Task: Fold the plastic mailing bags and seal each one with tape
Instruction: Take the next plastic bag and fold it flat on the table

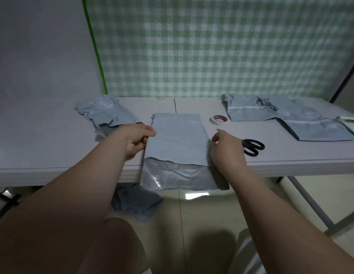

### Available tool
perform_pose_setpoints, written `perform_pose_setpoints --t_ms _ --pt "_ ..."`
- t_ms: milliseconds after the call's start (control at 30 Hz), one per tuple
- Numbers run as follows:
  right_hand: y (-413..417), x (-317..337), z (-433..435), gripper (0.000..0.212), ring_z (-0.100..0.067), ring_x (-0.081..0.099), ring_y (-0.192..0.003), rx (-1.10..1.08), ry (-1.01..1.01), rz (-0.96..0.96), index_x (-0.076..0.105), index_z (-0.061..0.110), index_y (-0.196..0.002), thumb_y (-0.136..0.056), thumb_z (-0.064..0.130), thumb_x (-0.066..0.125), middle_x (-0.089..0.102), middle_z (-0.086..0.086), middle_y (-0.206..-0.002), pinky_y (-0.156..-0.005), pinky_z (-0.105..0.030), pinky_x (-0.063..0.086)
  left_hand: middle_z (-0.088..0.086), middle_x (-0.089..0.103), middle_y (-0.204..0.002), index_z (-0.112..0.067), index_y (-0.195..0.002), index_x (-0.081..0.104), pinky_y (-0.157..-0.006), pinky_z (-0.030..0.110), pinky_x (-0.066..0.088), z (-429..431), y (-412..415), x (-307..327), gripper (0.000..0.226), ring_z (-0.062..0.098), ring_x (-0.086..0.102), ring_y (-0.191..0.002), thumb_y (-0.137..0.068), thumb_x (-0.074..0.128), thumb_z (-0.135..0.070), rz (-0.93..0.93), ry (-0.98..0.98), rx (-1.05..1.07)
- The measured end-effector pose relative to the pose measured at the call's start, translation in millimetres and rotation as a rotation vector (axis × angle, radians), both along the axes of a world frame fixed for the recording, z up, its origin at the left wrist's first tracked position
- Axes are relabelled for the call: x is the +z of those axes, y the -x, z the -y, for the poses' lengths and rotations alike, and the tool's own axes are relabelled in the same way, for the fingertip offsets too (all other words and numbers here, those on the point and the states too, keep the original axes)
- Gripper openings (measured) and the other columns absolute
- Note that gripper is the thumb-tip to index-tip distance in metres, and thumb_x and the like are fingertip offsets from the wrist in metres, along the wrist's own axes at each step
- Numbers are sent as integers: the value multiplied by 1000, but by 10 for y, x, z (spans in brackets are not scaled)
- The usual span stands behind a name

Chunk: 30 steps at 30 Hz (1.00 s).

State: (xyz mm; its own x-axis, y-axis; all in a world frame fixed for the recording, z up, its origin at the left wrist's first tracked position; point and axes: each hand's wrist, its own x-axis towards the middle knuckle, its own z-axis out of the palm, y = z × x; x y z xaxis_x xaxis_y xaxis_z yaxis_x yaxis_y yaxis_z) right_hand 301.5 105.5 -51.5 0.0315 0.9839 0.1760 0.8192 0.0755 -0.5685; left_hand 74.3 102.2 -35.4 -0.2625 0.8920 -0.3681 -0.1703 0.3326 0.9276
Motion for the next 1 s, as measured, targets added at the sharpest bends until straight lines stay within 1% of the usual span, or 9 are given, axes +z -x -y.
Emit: perform_pose_setpoints --t_ms 67,200,367,633,733,767,833,900,1000 --pt "-8 -7 20 16 -33 53 -104 24 -31 -19 57 10 -104 -95 16 46 63 -14 -102 -71 -31 35 4 61 -68 -7 -79 57 -60 14 46 22 -9 -6 17 4 54 -47 -92 53 4 59 -29 27" --pt "-31 -9 77 17 -31 53 -105 65 -59 -50 59 11 -106 -94 19 50 64 -13 -103 -77 -33 38 8 61 -76 -3 -80 60 -70 23 43 56 -36 -33 15 12 51 -65 -91 54 4 100 -50 82" --pt "-69 -56 131 19 -33 53 -105 56 -82 43 58 12 -109 -92 17 50 61 -14 -111 -81 -37 42 7 58 -80 -7 -100 63 -41 11 45 154 -145 14 24 13 49 -58 -85 58 11 -330 -23 47" --pt "-107 -65 233 20 -31 54 -103 8 -99 155 59 17 -108 -94 24 48 61 -10 -111 -72 -34 37 11 59 -94 1 -123 59 -47 18 46 266 -123 -15 40 18 51 -64 -83 63 9 -616 -29 -113" --pt "-110 -21 278 21 -32 57 -104 -36 -99 290 58 18 -111 -93 18 47 61 -9 -113 -69 -32 36 9 55 -76 -5 -83 65 -60 24 39 366 -150 94 6 20 51 -67 -79 70 -4 -1026 24 -326" --pt "-104 10 291 24 -31 57 -104 -44 -106 325 58 18 -112 -91 14 48 62 -10 -112 -69 -32 36 6 49 -64 -6 -65 56 -55 25 34 357 -136 103 19 18 46 -60 -78 70 -7 -1134 57 -375" --pt "-66 76 298 28 -31 54 -107 -26 -151 362 59 16 -113 -87 9 50 61 -10 -111 -69 -31 36 8 43 -59 -6 -58 49 -50 29 31 372 -142 159 28 19 43 -57 -80 66 -10 -1298 85 -403" --pt "24 136 272 28 -31 51 -109 56 -205 348 60 14 -114 -88 13 50 59 -11 -114 -74 -33 39 18 53 -77 4 -78 61 -65 34 39 343 -183 187 18 31 55 -81 -87 57 -11 -1474 -48 -308" --pt "274 164 160 32 -33 50 -115 259 -218 248 58 11 -121 -95 24 44 54 -12 -125 -86 -37 41 21 53 -126 1 -120 59 -94 30 32 207 -287 112 30 33 47 -120 -95 47 -11 -1495 -315 -281"
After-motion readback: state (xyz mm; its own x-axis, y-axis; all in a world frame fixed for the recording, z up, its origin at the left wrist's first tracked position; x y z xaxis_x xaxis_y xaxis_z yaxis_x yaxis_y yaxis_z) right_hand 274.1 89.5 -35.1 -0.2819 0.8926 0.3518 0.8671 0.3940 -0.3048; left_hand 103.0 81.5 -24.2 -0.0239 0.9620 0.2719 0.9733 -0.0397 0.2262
